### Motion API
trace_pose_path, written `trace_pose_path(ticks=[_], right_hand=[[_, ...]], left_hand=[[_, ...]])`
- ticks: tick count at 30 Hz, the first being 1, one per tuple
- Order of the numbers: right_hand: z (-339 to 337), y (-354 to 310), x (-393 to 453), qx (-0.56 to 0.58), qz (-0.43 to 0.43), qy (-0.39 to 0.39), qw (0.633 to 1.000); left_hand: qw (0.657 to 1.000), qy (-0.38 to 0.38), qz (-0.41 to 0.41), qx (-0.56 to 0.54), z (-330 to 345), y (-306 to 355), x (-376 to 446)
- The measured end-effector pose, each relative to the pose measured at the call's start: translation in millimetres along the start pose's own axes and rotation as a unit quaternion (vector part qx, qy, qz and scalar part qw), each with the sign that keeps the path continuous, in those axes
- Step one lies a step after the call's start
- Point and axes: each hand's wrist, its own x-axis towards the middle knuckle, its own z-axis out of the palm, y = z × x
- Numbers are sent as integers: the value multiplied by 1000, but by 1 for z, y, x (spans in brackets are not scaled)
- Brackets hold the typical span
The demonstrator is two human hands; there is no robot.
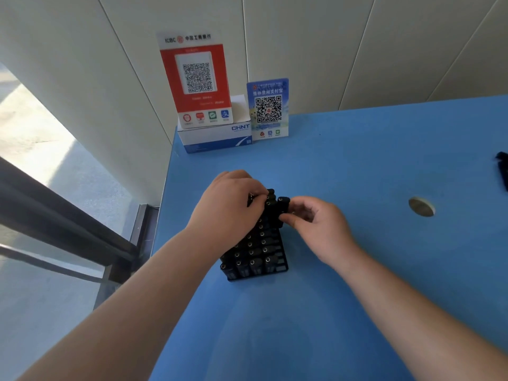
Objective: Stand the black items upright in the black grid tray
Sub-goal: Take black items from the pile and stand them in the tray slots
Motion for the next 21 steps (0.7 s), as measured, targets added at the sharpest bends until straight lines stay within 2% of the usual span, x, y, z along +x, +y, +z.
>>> trace_pose_path(ticks=[9, 14, 21], right_hand=[[7, 0, -1, -61, -49, -19, 997], [11, 4, -4, -107, -92, 17, 990], [18, 7, -10, -113, -58, 28, 992]], left_hand=[[996, 49, -52, -55, -5, -16, -26], [993, 46, -57, -87, -8, -18, -35], [993, 47, -45, -99, -16, -22, -41]])
